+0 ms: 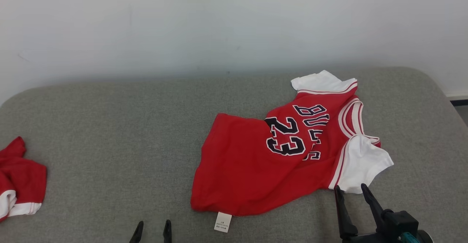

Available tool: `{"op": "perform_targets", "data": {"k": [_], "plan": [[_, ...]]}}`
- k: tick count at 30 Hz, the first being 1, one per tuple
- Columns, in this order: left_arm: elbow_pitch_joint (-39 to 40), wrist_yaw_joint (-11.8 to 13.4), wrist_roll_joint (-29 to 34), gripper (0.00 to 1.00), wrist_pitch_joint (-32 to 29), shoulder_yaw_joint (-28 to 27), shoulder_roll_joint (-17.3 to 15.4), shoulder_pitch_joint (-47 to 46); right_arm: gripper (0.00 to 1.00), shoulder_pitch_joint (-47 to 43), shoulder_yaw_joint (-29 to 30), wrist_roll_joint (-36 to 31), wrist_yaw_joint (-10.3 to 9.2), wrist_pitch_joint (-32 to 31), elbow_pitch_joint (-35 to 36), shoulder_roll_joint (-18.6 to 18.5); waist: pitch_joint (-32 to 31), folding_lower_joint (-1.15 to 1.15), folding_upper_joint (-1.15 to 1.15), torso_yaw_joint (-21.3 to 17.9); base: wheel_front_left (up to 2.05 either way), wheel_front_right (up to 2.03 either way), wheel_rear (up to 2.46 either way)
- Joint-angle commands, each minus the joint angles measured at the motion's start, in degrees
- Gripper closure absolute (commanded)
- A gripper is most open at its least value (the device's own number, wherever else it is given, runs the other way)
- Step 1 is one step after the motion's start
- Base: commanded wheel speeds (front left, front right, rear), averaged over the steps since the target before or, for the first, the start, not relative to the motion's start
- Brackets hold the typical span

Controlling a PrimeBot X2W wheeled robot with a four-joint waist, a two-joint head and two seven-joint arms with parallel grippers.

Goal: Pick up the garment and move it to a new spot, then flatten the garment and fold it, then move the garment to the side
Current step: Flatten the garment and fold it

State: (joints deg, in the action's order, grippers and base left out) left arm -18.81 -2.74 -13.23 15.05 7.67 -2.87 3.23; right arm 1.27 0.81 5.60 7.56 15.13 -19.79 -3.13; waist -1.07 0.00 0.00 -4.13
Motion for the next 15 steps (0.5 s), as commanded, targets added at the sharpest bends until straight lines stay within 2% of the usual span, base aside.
{"op": "perform_targets", "data": {"k": [1,7,15], "plan": [[-0.7,-0.2,-0.7,0.0,0.2,0.7,0.0,-1.3,0.0,0.7,0.1,0.2,-0.15,0.0,-0.2,-0.1,2.0,0.0,0.0,-1.2,0.0,0.0,0.0],[-3.4,-0.7,-2.6,0.0,0.2,3.6,0.0,-5.4,0.0,2.6,1.3,0.8,-0.15,0.0,0.3,-1.2,6.3,0.0,0.0,-2.8,0.0,0.0,0.0],[-7.6,0.7,-2.6,0.0,0.2,6.0,-0.1,-11.2,0.0,5.1,2.6,1.4,-0.15,0.0,0.8,-2.5,10.8,0.0,0.0,-4.9,0.0,0.0,0.0]]}}
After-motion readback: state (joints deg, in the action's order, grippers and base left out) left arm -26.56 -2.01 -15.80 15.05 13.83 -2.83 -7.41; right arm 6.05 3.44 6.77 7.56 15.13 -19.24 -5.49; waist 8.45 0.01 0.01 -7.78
